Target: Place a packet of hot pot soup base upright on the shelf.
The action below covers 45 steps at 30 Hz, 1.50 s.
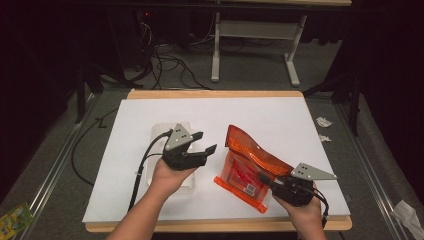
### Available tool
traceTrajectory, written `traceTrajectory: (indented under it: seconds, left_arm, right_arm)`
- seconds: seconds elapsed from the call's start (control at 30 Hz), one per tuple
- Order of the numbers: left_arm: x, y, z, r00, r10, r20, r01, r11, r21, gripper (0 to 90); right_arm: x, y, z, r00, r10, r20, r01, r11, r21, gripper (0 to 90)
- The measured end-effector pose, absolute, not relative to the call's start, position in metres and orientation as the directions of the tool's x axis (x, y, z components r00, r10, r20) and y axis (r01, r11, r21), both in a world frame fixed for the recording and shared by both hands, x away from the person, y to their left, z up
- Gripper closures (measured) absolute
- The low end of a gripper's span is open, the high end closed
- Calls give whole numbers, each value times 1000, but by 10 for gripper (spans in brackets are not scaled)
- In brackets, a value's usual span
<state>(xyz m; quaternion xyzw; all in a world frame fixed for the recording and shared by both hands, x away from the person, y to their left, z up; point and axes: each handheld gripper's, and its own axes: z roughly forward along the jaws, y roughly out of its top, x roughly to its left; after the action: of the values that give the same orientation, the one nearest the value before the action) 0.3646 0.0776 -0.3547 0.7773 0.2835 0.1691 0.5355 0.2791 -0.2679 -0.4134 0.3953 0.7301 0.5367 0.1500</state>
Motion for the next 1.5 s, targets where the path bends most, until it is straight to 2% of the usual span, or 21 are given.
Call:
traceTrajectory:
  seconds: [0.17, 0.4, 0.57, 0.83, 0.9, 0.97, 1.1, 1.33, 1.5]
  left_arm:
    - [361, 112, -358, 747, 664, -12, 269, -286, 920, 334]
    - [352, 173, -366, 675, 738, -20, 307, -256, 917, 321]
    - [342, 208, -382, 612, 791, -12, 345, -254, 904, 308]
    - [321, 253, -415, 497, 867, -41, 395, -184, 900, 289]
    - [322, 262, -421, 481, 876, -23, 403, -198, 894, 298]
    - [323, 273, -426, 470, 879, -83, 429, -146, 891, 299]
    - [323, 279, -430, 467, 879, -99, 435, -131, 891, 297]
    - [327, 275, -436, 477, 877, -60, 443, -181, 878, 294]
    - [330, 278, -442, 479, 874, -85, 462, -168, 871, 286]
  right_arm:
    - [278, -267, -413, -645, 737, 199, 412, 116, 904, 715]
    - [277, -267, -413, -645, 737, 200, 413, 117, 903, 716]
    - [276, -266, -413, -649, 736, 192, 407, 122, 905, 716]
    - [275, -265, -413, -656, 731, 186, 401, 130, 907, 714]
    - [275, -265, -413, -664, 725, 182, 398, 137, 907, 714]
    - [274, -264, -412, -667, 724, 175, 394, 143, 908, 714]
    - [274, -262, -411, -665, 728, 170, 392, 146, 908, 715]
    - [274, -262, -411, -660, 727, 188, 407, 137, 903, 718]
    - [274, -261, -409, -661, 725, 193, 416, 140, 899, 722]
